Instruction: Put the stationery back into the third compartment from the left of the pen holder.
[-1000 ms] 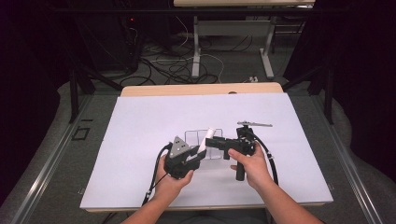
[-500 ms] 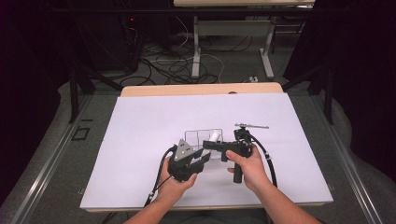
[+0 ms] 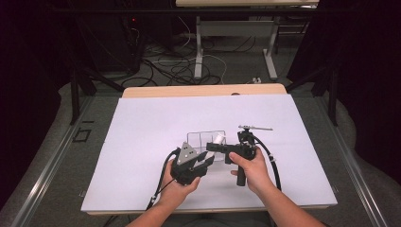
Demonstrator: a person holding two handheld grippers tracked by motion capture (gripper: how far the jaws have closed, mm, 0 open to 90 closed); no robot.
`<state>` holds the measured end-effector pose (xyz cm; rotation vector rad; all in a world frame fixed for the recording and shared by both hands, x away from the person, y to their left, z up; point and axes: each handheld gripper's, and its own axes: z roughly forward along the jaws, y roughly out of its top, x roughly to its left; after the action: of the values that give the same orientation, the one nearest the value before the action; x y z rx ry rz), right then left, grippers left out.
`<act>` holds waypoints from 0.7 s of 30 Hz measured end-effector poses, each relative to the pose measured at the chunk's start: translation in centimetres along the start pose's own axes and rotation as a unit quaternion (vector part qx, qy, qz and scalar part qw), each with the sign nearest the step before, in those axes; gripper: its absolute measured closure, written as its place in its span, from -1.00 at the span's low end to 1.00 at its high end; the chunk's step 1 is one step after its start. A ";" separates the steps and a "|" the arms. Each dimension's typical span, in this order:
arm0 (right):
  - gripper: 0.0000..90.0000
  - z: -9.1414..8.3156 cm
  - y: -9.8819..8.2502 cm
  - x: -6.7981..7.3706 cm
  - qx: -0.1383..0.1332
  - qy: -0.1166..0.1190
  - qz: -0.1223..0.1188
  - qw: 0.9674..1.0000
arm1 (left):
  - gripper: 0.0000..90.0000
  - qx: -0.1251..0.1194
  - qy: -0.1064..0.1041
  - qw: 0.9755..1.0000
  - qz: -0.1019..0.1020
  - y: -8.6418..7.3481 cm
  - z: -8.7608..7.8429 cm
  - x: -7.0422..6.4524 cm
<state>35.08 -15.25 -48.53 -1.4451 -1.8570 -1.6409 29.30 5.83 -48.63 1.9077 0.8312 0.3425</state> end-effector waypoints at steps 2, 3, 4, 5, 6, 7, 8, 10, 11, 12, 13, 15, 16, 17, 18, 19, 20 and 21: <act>0.51 0.1 0.0 0.0 -0.004 0.000 0.002 1.000 | 0.57 0.002 -0.002 1.000 -0.002 0.0 0.0 0.0; 0.51 0.0 0.0 0.0 0.001 0.000 0.001 1.000 | 0.57 0.000 -0.001 1.000 -0.001 0.0 0.0 0.0; 0.51 0.0 0.0 -0.1 0.004 0.001 0.001 1.000 | 0.57 0.000 -0.004 1.000 -0.004 0.0 0.0 0.0; 0.51 0.0 0.0 -0.1 0.003 0.001 0.000 1.000 | 0.57 -0.001 -0.004 1.000 -0.004 0.0 0.1 0.1; 0.51 0.0 0.0 -0.2 0.002 0.001 -0.003 1.000 | 0.57 -0.001 -0.004 1.000 -0.006 0.0 0.1 0.1; 0.51 0.0 0.1 -0.1 0.002 -0.001 0.000 1.000 | 0.56 -0.001 -0.006 1.000 -0.008 0.0 0.1 0.1; 0.51 0.0 0.1 -0.1 0.002 -0.001 0.000 1.000 | 0.56 -0.001 -0.006 1.000 -0.009 0.0 0.1 0.1; 0.51 0.0 0.1 -0.1 0.002 -0.001 0.000 1.000 | 0.56 -0.001 -0.007 1.000 -0.010 0.0 0.2 0.1; 0.51 0.0 0.1 -0.2 0.001 -0.001 0.000 1.000 | 0.55 0.000 -0.008 1.000 -0.013 -0.1 0.1 0.1; 0.51 0.0 0.1 -0.2 0.001 -0.002 0.001 1.000 | 0.54 0.001 -0.008 1.000 -0.011 -0.1 0.2 0.2; 0.51 -0.1 0.1 -0.2 0.003 -0.003 0.001 1.000 | 0.51 0.002 -0.009 1.000 -0.014 -0.1 0.2 0.2; 0.51 -0.1 0.1 -0.1 -0.003 -0.006 0.003 1.000 | 0.47 0.004 -0.012 1.000 -0.017 -0.1 0.2 0.3; 0.51 -0.2 0.2 -0.2 -0.001 -0.005 0.001 1.000 | 0.44 0.005 -0.012 1.000 -0.019 -0.1 0.2 0.4; 0.51 -0.3 0.2 -0.2 -0.001 -0.004 0.000 1.000 | 0.42 0.004 -0.012 1.000 -0.020 -0.1 0.2 0.4; 0.51 -0.3 0.2 -0.2 -0.003 -0.007 -0.001 1.000 | 0.39 0.002 -0.008 1.000 -0.024 -0.2 0.2 0.5; 0.51 -0.3 0.3 -0.2 -0.006 -0.009 0.000 1.000 | 0.38 0.002 -0.007 1.000 -0.030 -0.2 0.2 0.5; 0.51 -0.4 0.3 -0.2 -0.005 -0.009 0.002 1.000 | 0.36 0.007 -0.010 0.999 -0.032 -0.1 0.1 0.7; 0.51 -0.5 0.4 -0.3 -0.007 -0.011 0.000 1.000 | 0.35 0.006 -0.008 0.999 -0.031 -0.1 0.0 0.8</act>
<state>35.34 -15.82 -48.33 -1.4742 -1.8602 -1.6488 29.82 6.39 -48.84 1.8889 0.8811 0.2856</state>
